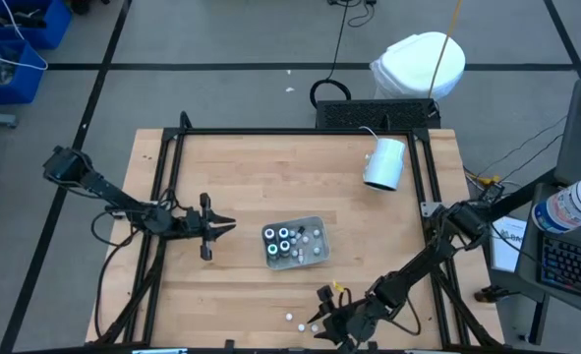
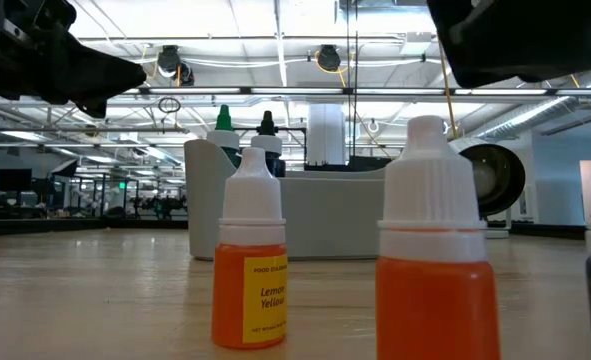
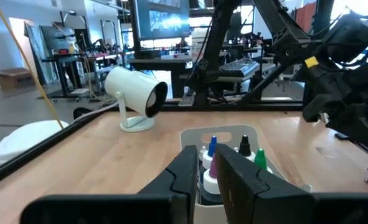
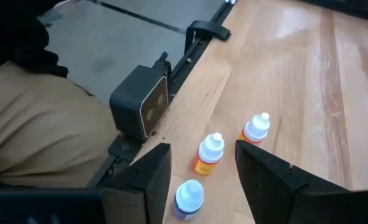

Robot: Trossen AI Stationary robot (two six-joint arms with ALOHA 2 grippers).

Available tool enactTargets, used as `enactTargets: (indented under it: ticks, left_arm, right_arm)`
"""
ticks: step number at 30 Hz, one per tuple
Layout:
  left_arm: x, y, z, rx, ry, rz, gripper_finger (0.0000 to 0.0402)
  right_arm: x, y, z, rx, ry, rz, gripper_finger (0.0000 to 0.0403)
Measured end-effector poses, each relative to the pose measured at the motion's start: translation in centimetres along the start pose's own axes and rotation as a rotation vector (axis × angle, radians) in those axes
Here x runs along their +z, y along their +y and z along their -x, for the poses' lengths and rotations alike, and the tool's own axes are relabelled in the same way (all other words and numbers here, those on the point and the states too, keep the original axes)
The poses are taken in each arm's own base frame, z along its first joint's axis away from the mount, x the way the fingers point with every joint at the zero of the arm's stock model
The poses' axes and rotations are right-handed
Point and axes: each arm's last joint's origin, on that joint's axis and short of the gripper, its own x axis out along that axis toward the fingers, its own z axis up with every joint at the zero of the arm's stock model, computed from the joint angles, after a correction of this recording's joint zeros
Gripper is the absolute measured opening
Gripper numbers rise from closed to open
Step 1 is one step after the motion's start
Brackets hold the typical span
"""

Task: Pick & Place food coloring
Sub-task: Put the small blue food coloring bottle into the gray bin

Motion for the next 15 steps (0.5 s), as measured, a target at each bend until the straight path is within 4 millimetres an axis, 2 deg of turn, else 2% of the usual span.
enactTargets:
  ticks: [6,15]
  left_arm:
    - [0.0,0.0,0.0,0.0,0.002,-0.005,0.0065]
    - [0.0,0.0,0.0,0.001,0.001,-0.005,0.0065]
  right_arm:
    - [-0.1,0.2,0.1,0.03,0.017,0.014,0.0167]
    - [-1.7,-0.2,-0.9,0.057,0.106,0.016,0.0167]
